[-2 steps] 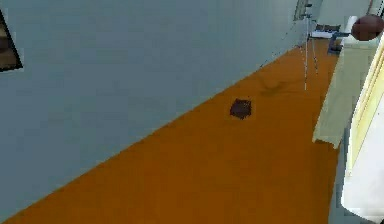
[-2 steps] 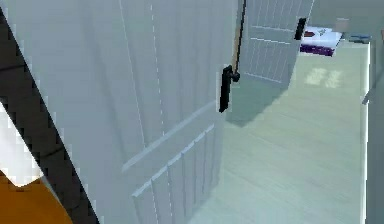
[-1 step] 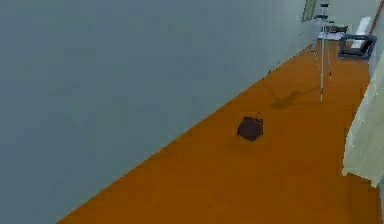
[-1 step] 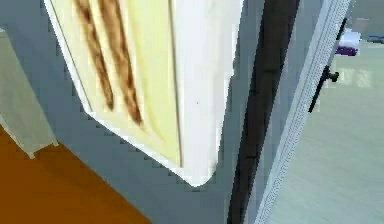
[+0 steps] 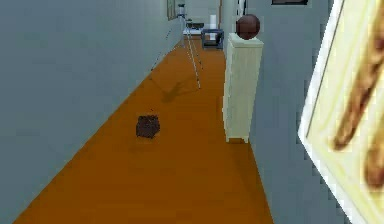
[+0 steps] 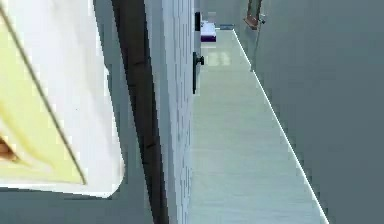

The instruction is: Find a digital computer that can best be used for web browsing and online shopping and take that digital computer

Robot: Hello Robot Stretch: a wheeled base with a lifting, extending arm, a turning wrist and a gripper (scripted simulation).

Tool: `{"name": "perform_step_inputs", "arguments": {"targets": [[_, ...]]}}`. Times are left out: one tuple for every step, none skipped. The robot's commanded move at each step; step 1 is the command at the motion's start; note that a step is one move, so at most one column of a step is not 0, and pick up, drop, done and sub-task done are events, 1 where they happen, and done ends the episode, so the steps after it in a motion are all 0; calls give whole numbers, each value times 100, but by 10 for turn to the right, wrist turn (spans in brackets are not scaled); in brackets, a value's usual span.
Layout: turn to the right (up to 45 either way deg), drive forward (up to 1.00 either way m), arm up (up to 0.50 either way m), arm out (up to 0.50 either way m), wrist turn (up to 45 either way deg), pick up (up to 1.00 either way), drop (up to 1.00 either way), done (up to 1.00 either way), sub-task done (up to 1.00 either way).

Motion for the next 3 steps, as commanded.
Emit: {"name": "perform_step_inputs", "arguments": {"targets": [[0,100,0,0,0,0,0,0,0],[0,100,0,0,0,0,0,0,0],[300,0,0,0,0,0,0,0,0]]}}
